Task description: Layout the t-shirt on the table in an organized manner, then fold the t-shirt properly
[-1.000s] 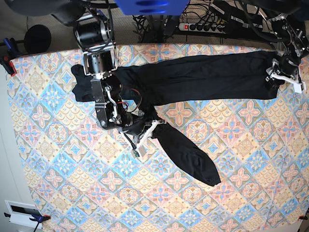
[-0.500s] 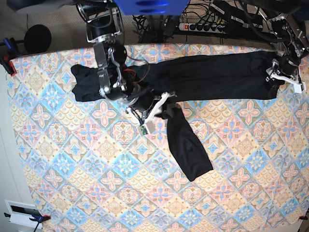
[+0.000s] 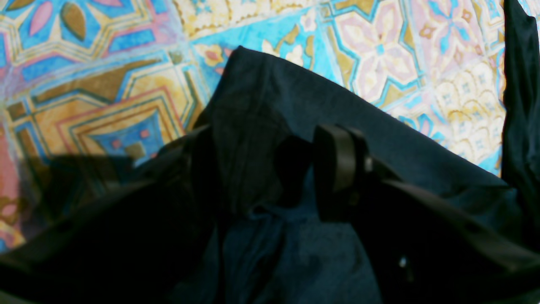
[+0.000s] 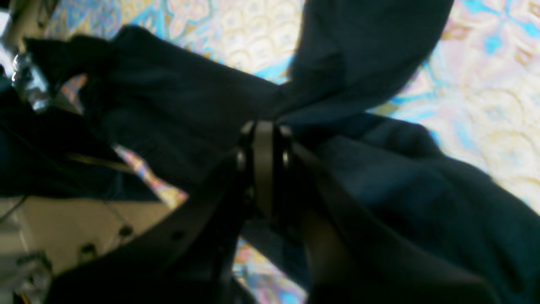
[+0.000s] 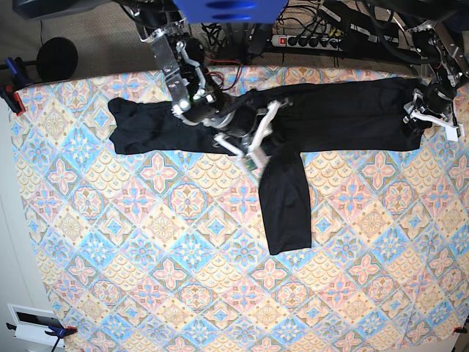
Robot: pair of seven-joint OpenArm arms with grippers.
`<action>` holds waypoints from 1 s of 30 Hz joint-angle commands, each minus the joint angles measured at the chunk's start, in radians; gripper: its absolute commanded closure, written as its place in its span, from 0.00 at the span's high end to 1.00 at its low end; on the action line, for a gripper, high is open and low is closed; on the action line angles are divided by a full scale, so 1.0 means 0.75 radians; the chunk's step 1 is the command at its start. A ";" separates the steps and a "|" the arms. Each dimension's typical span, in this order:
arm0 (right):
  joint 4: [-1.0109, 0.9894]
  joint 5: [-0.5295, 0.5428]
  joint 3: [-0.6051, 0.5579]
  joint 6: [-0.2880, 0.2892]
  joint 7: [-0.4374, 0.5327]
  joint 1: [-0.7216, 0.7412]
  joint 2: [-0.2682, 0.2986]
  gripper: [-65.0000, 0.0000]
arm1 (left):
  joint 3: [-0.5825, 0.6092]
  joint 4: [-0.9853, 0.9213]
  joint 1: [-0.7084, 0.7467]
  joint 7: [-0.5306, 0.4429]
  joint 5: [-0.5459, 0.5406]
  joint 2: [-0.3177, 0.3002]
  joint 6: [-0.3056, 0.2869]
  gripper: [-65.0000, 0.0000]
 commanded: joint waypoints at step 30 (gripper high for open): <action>-0.037 -0.061 -0.187 0.022 0.164 0.153 -0.019 0.00 | -0.008 0.019 -0.006 -0.021 -0.021 -0.030 -0.008 0.53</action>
